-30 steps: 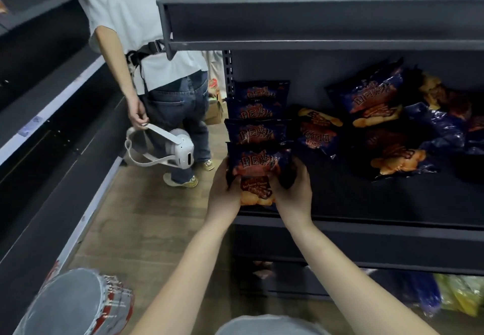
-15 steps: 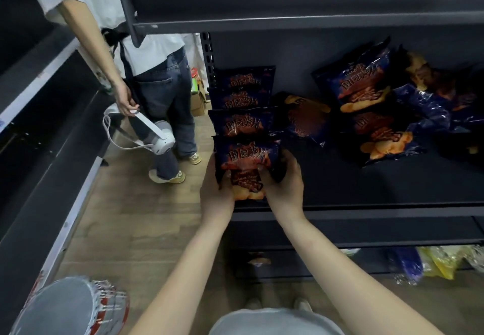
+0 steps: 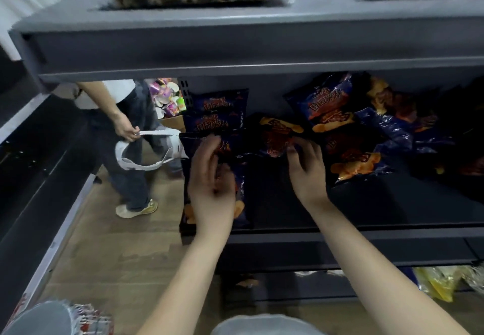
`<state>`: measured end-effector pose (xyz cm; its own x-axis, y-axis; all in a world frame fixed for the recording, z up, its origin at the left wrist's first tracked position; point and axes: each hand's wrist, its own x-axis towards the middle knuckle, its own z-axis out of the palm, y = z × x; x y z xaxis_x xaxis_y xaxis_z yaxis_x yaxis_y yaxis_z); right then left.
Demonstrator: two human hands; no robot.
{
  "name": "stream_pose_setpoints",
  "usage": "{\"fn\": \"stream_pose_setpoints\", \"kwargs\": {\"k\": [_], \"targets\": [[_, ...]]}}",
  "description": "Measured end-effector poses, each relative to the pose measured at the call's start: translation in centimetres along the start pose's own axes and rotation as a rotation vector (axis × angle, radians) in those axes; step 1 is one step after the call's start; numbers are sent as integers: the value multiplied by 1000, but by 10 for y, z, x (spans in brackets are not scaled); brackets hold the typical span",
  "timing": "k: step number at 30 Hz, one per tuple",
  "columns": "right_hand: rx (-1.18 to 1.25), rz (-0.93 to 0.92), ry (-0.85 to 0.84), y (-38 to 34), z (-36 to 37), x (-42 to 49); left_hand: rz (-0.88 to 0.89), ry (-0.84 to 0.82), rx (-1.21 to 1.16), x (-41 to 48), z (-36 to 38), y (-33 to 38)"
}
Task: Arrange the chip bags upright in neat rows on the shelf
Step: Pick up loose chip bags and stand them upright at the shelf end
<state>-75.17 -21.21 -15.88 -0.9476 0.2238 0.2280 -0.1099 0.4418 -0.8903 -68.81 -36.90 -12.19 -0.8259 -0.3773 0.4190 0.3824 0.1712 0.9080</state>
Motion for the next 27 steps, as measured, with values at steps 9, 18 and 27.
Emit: {"fn": "stream_pose_setpoints", "kwargs": {"k": [9, 18, 27], "targets": [[-383, -305, -287, 21, -29, 33, -553, -386, -45, -29, 102, -25], [-823, -438, -525, 55, -39, 35, -921, 49, -326, -1, 122, -60], [-737, -404, -511, 54, -42, 34, -929, 8, -459, 6, 129, -58]]}}
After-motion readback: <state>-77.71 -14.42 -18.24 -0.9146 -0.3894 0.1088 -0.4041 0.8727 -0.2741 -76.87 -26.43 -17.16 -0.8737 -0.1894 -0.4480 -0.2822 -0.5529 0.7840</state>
